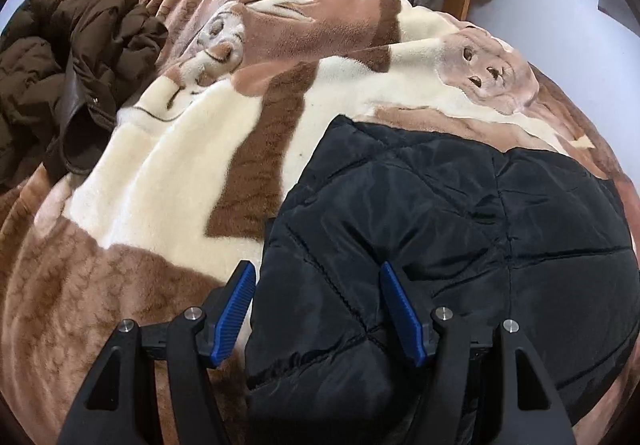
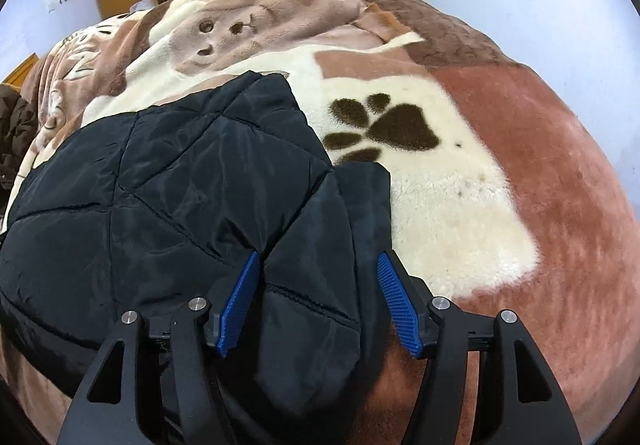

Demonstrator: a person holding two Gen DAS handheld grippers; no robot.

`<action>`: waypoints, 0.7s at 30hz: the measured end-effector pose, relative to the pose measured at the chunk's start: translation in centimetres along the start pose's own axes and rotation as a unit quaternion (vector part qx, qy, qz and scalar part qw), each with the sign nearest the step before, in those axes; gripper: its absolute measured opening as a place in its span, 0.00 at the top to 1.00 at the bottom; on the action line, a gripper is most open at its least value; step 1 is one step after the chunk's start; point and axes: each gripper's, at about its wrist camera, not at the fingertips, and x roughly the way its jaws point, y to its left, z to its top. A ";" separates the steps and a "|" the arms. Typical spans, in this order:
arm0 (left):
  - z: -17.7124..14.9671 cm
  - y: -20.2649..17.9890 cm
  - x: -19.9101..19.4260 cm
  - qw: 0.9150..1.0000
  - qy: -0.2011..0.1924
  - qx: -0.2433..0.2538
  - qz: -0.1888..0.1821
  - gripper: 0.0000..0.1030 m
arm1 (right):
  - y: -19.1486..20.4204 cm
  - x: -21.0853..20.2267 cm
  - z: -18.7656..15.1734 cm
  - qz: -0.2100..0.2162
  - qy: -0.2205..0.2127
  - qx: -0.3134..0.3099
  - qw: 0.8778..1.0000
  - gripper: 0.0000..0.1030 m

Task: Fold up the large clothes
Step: 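Grasp the folded black jacket's edge with both grippers and lift it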

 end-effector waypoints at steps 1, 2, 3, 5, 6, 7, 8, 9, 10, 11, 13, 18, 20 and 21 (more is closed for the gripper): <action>0.0 -0.1 -0.1 1.000 0.000 0.000 0.000 0.35 | 0.0 -0.1 0.0 -0.001 0.000 0.000 1.000 0.41; 0.0 0.0 -0.3 1.000 0.001 -0.001 -0.003 0.35 | 0.0 -0.3 0.1 -0.002 0.001 0.001 1.000 0.41; -0.1 0.0 -0.5 1.000 0.001 -0.004 -0.006 0.35 | -0.2 -0.7 0.1 0.000 0.001 0.007 1.000 0.41; -0.5 0.5 -1.3 1.000 0.001 -0.014 -0.018 0.35 | -0.3 -1.6 -0.2 0.008 0.000 0.017 1.000 0.41; -0.7 0.6 -1.8 1.000 -0.002 -0.018 -0.024 0.35 | -0.5 -2.1 -0.4 0.016 -0.002 0.023 1.000 0.41; -1.0 0.9 -2.2 0.999 -0.005 -0.022 -0.028 0.35 | -0.5 -2.4 -0.8 0.020 -0.001 0.024 0.999 0.40; -1.4 1.2 -2.4 0.999 -0.006 -0.025 -0.030 0.35 | -0.6 -2.3 -1.1 0.023 0.003 0.023 0.999 0.39; -1.7 1.5 -2.3 0.999 -0.003 -0.026 -0.032 0.35 | -0.7 -2.0 -1.5 0.025 0.009 0.023 0.999 0.39; -2.0 2.0 -1.8 0.999 0.004 -0.029 -0.035 0.34 | -0.9 -1.6 -1.8 0.027 0.013 0.026 0.999 0.39; -2.2 2.5 -1.2 0.998 0.014 -0.040 -0.039 0.30 | -1.3 -1.2 -2.0 0.029 0.019 0.034 0.999 0.39; -2.5 3.6 -0.1 0.995 0.027 -0.070 -0.063 0.24 | -2.1 -0.4 -2.0 0.042 0.028 0.057 0.997 0.36; -2.7 4.5 2.5 0.988 0.047 -0.105 -0.108 0.17 | -3.1 1.4 -1.7 0.061 0.041 0.076 0.994 0.33; -2.7 4.4 3.4 0.985 0.054 -0.112 -0.120 0.16 | -3.4 2.2 -1.6 0.074 0.045 0.085 0.993 0.33; -2.6 4.4 3.7 0.984 0.057 -0.113 -0.124 0.15 | -3.6 2.6 -1.6 0.082 0.048 0.090 0.991 0.33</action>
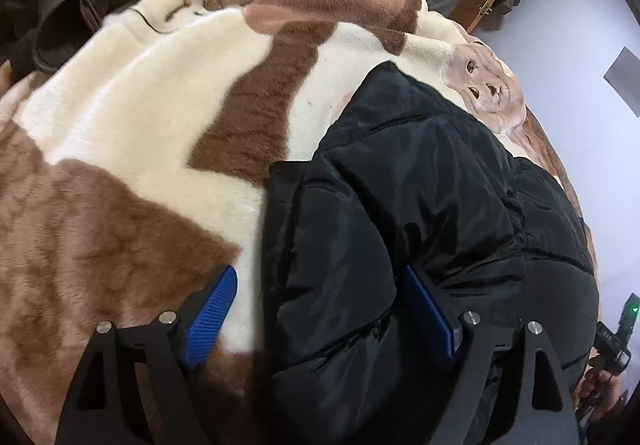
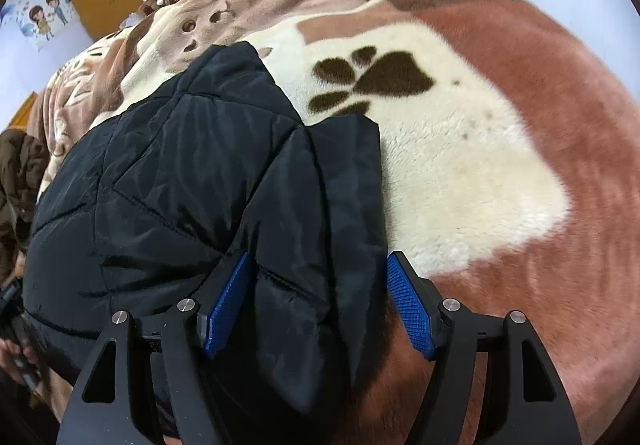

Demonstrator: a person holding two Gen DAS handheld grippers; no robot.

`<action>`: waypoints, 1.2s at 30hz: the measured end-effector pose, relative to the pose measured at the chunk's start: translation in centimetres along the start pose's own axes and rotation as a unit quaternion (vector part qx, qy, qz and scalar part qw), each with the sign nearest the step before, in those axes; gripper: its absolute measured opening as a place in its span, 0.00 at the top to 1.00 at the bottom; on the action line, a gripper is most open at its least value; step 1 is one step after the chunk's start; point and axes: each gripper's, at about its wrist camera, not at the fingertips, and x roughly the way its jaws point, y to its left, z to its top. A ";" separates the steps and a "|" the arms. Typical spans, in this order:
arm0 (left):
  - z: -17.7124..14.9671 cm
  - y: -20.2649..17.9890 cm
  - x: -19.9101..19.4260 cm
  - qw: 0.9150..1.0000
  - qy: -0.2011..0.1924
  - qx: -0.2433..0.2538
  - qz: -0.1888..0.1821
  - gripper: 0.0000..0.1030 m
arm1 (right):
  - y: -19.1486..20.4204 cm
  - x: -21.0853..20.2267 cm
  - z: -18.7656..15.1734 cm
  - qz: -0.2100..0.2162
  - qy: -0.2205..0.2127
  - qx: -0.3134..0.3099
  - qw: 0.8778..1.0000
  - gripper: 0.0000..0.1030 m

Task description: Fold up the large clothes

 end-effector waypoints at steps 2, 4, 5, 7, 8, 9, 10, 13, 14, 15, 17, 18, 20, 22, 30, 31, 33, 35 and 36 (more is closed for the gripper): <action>0.3 -0.2 0.6 1.000 0.007 0.004 -0.006 0.15 | -0.4 0.7 0.2 0.014 0.006 0.009 1.000 0.32; 0.8 -0.4 1.2 1.000 0.014 0.007 -0.012 0.14 | -0.9 1.4 0.5 0.031 0.015 0.021 0.999 0.31; 1.0 -0.4 1.5 1.000 0.019 0.007 -0.016 0.14 | -1.2 1.7 0.6 0.042 0.020 0.026 0.999 0.30; 1.5 -0.2 2.1 0.999 0.027 0.006 -0.027 0.12 | -1.5 2.3 1.0 0.058 0.028 0.034 0.997 0.28; 1.7 0.0 2.4 0.999 0.031 0.002 -0.034 0.12 | -1.6 2.5 1.1 0.065 0.032 0.034 0.997 0.28; 1.7 0.3 2.6 0.999 0.035 -0.003 -0.041 0.12 | -1.7 2.6 1.2 0.072 0.035 0.034 0.996 0.28; 1.7 0.4 2.6 0.998 0.038 -0.008 -0.047 0.12 | -1.7 2.6 1.1 0.074 0.037 0.034 0.996 0.28; 1.1 0.6 2.2 0.998 0.033 -0.009 -0.053 0.13 | -1.7 2.0 0.7 0.093 0.040 0.037 0.994 0.33; 0.8 0.5 2.0 0.998 0.031 -0.007 -0.055 0.14 | -1.8 2.0 0.6 0.095 0.039 0.036 0.994 0.33; 0.5 0.6 1.9 0.998 0.029 -0.008 -0.058 0.14 | -1.9 2.0 0.5 0.100 0.038 0.035 0.994 0.33; 0.5 0.8 2.0 0.997 0.031 -0.012 -0.064 0.14 | -2.2 2.4 0.6 0.113 0.041 0.042 0.992 0.33; 0.7 0.8 2.1 0.997 0.033 -0.013 -0.065 0.14 | -2.3 2.7 0.7 0.117 0.043 0.043 0.991 0.33; 1.1 0.4 2.4 0.998 0.034 -0.004 -0.058 0.14 | -2.1 3.1 1.1 0.120 0.044 0.039 0.991 0.33; 1.4 0.1 2.8 0.998 0.034 0.002 -0.054 0.14 | -1.8 3.5 1.2 0.120 0.046 0.037 0.991 0.34; 0.9 -1.7 2.6 0.999 0.021 0.027 -0.037 0.35 | 0.1 2.9 1.7 0.094 0.043 0.005 0.995 0.57; 0.8 -2.0 2.5 0.999 0.018 0.030 -0.031 0.41 | 0.3 2.8 1.8 0.090 0.042 0.005 0.995 0.58; 0.9 -2.6 1.9 0.999 0.014 0.030 -0.021 0.49 | 0.7 2.4 2.1 0.080 0.040 0.005 0.996 0.64; 1.1 -3.2 1.0 0.999 0.011 0.032 -0.012 0.63 | 1.3 1.6 2.3 0.071 0.036 0.002 0.997 0.69; 1.1 -3.4 0.4 0.999 0.008 0.033 -0.008 0.65 | 1.6 0.9 2.4 0.067 0.032 -0.001 0.997 0.72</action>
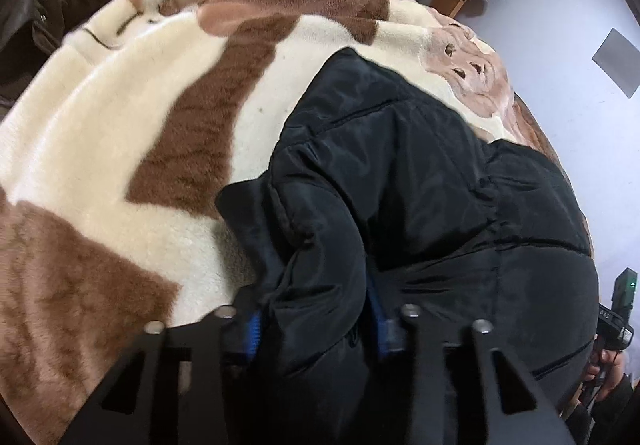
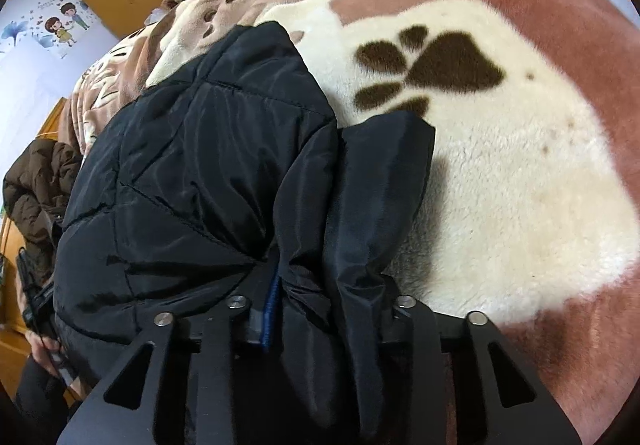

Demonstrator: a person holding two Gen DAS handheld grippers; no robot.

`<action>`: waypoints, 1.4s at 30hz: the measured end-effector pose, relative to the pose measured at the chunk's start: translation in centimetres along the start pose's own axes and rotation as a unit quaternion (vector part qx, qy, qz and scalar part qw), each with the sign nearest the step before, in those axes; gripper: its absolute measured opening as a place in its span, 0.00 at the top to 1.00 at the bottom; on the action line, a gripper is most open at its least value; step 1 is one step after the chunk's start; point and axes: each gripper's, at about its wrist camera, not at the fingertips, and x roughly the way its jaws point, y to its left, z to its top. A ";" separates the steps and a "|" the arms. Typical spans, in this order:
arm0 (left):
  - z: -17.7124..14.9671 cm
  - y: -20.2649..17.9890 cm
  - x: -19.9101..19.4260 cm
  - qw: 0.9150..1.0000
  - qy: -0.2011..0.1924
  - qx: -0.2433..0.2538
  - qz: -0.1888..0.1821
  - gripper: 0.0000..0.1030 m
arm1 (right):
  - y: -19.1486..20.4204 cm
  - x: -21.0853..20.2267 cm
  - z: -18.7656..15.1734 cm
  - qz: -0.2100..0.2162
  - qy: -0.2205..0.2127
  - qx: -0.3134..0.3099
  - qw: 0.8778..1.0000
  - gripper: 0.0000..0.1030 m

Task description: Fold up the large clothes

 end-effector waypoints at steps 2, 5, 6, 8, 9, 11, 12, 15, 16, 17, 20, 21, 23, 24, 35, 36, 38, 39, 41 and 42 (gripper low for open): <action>0.3 -0.4 -1.4 1.000 -0.006 0.001 0.005 0.71 | 0.5 -1.2 0.1 -0.001 -0.007 -0.001 1.000 0.75; 0.6 -1.3 -4.1 1.000 -0.023 0.008 0.005 0.74 | 1.5 -3.7 0.4 0.005 -0.023 -0.011 1.000 0.77; 0.6 -1.5 -4.9 1.000 -0.028 0.012 0.004 0.75 | 1.8 -4.7 0.3 0.007 -0.029 -0.017 0.999 0.77; 0.4 -1.8 -6.5 0.999 -0.036 0.020 0.003 0.75 | 2.2 -6.1 -0.1 0.009 -0.035 -0.023 0.999 0.77; 0.2 -1.9 -7.2 0.999 -0.039 0.022 0.002 0.76 | 2.3 -6.8 -0.3 0.013 -0.040 -0.024 0.999 0.77; -0.2 -1.7 -8.3 0.999 -0.043 0.018 -0.002 0.76 | 2.5 -7.5 -0.7 0.019 -0.043 -0.022 0.999 0.77; -0.4 -1.6 -8.9 0.999 -0.045 0.015 -0.004 0.77 | 2.6 -7.9 -1.1 0.020 -0.044 -0.023 0.999 0.77; -1.1 -1.2 -10.1 0.999 -0.051 0.010 -0.007 0.78 | 2.7 -8.4 -1.8 0.025 -0.043 -0.025 0.998 0.77; -1.3 -1.1 -10.5 0.999 -0.053 0.008 -0.008 0.79 | 2.8 -8.5 -2.0 0.026 -0.043 -0.026 0.998 0.77; -1.3 -1.1 -10.7 0.998 -0.054 0.008 -0.008 0.80 | 2.8 -8.6 -2.1 0.027 -0.043 -0.027 0.998 0.77; -0.9 -0.9 -10.9 0.998 -0.056 0.009 -0.007 0.82 | 3.1 -8.7 -1.7 0.029 -0.047 -0.027 0.998 0.77; -0.7 -1.0 -10.8 0.998 -0.057 0.009 -0.007 0.83 | 3.2 -8.8 -1.5 0.031 -0.049 -0.028 0.998 0.77; -0.1 -1.1 -10.8 0.998 -0.060 0.010 -0.007 0.85 | 3.4 -8.9 -1.0 0.032 -0.051 -0.031 0.998 0.77; 0.1 -1.1 -10.6 0.998 -0.060 0.011 -0.009 0.85 | 3.4 -8.7 -0.7 0.031 -0.048 -0.034 0.998 0.77; -1.7 3.3 -5.0 0.999 0.007 -0.049 -0.002 0.27 | 0.0 -4.2 -2.4 0.020 0.021 -0.001 1.000 0.66; -1.7 3.7 -4.3 0.998 0.014 -0.057 -0.004 0.23 | 0.0 -3.9 -2.3 0.018 0.024 -0.001 1.000 0.64; -1.5 4.4 -3.0 0.997 0.025 -0.074 -0.011 0.09 | 0.1 -3.6 -2.4 0.014 0.026 -0.004 1.000 0.63; -1.7 4.7 -2.4 0.996 0.030 -0.083 -0.020 0.07 | 0.0 -3.4 -2.3 0.013 0.029 -0.003 0.999 0.62; -1.9 5.6 -1.2 0.991 0.043 -0.114 -0.054 0.04 | -0.1 -3.1 -2.4 0.013 0.032 0.001 0.999 0.62; -2.3 5.9 -1.0 0.989 0.045 -0.121 -0.067 0.04 | -0.3 -3.0 -2.4 0.014 0.033 0.002 0.999 0.61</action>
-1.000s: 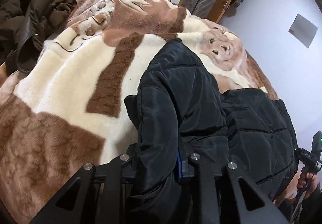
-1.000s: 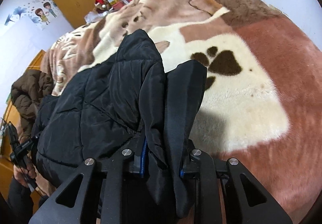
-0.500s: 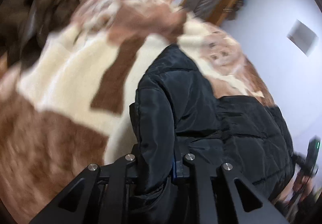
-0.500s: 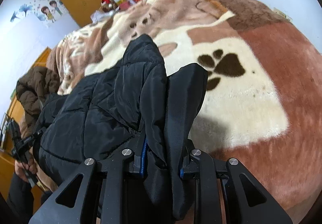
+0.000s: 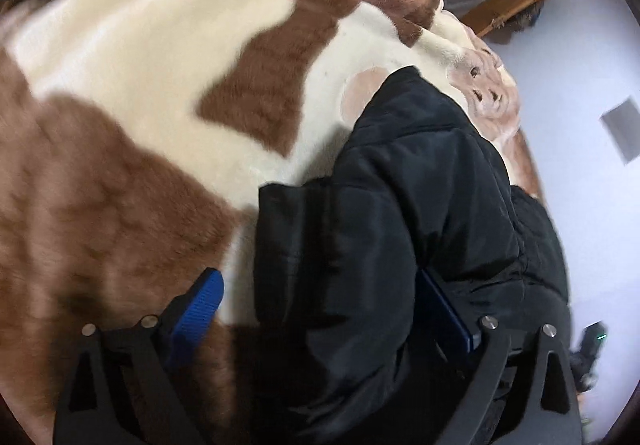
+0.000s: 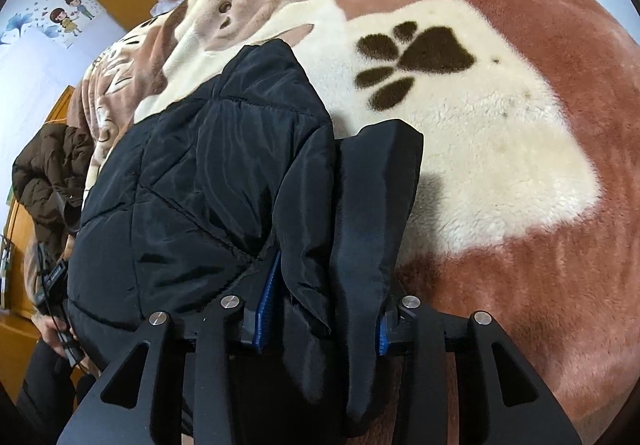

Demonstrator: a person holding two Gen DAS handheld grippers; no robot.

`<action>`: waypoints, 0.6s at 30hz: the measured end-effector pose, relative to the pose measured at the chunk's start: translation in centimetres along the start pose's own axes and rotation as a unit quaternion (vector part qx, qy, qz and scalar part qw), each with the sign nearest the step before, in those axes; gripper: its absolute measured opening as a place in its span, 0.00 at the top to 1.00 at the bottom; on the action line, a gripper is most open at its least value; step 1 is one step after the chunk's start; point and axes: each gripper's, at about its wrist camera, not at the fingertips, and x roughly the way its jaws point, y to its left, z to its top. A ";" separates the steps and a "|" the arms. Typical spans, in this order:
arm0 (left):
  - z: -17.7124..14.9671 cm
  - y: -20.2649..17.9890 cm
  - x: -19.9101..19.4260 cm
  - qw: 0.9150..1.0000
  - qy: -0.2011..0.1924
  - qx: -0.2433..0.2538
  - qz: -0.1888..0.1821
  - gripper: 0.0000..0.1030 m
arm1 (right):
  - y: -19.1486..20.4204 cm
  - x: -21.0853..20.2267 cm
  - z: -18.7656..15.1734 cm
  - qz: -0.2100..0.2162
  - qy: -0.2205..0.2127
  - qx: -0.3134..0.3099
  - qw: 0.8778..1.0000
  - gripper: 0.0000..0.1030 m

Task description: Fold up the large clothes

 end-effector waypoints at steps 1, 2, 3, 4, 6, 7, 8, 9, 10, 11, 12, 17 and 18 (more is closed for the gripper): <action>-0.1 0.2 0.2 1.000 0.002 -0.003 -0.009 0.05 | -0.1 0.1 0.0 0.000 0.000 0.001 1.000 0.61; -0.3 0.1 0.2 1.000 0.002 0.000 -0.015 0.10 | -0.1 0.2 -0.1 -0.001 0.000 0.001 1.000 0.61; -0.5 -0.1 0.1 1.000 0.002 0.007 -0.023 0.17 | 0.0 0.2 -0.1 -0.003 0.000 -0.001 1.000 0.62; -0.7 -0.6 0.0 0.999 0.004 0.017 -0.039 0.35 | 0.1 0.2 -0.2 -0.004 -0.002 -0.001 1.000 0.62; -0.8 -1.6 -0.2 0.999 0.002 0.038 -0.028 0.48 | 0.2 0.1 -0.2 -0.003 -0.004 0.003 1.000 0.65; -0.9 -2.1 -0.5 0.999 0.002 0.046 -0.028 0.57 | 0.3 0.0 -0.2 -0.003 -0.006 0.003 1.000 0.66; -0.8 -2.3 -0.8 0.999 0.000 0.046 -0.025 0.62 | 0.4 -0.3 -0.2 -0.003 -0.009 0.003 1.000 0.69; -0.7 -2.5 -1.2 0.999 -0.003 0.048 -0.021 0.65 | 0.6 -0.8 -0.3 -0.001 -0.015 0.005 1.000 0.72; -0.7 -3.0 -1.8 0.998 -0.011 0.054 -0.016 0.69 | 0.8 -1.2 -0.2 0.000 -0.020 0.004 1.000 0.73; -0.7 -3.6 -2.6 0.998 -0.021 0.061 -0.013 0.72 | 1.0 -1.9 -0.2 0.003 -0.027 0.004 1.000 0.75; -0.6 -4.0 -3.3 0.997 -0.029 0.066 -0.014 0.73 | 1.2 -2.6 0.0 0.007 -0.034 0.003 0.999 0.76; 0.6 -6.6 -6.7 0.994 -0.066 0.089 -0.025 0.75 | 2.4 -5.2 1.3 0.023 -0.065 -0.007 0.998 0.77; 1.1 -7.0 -7.2 0.993 -0.071 0.093 -0.027 0.75 | 2.7 -5.8 1.8 0.027 -0.073 -0.008 0.997 0.78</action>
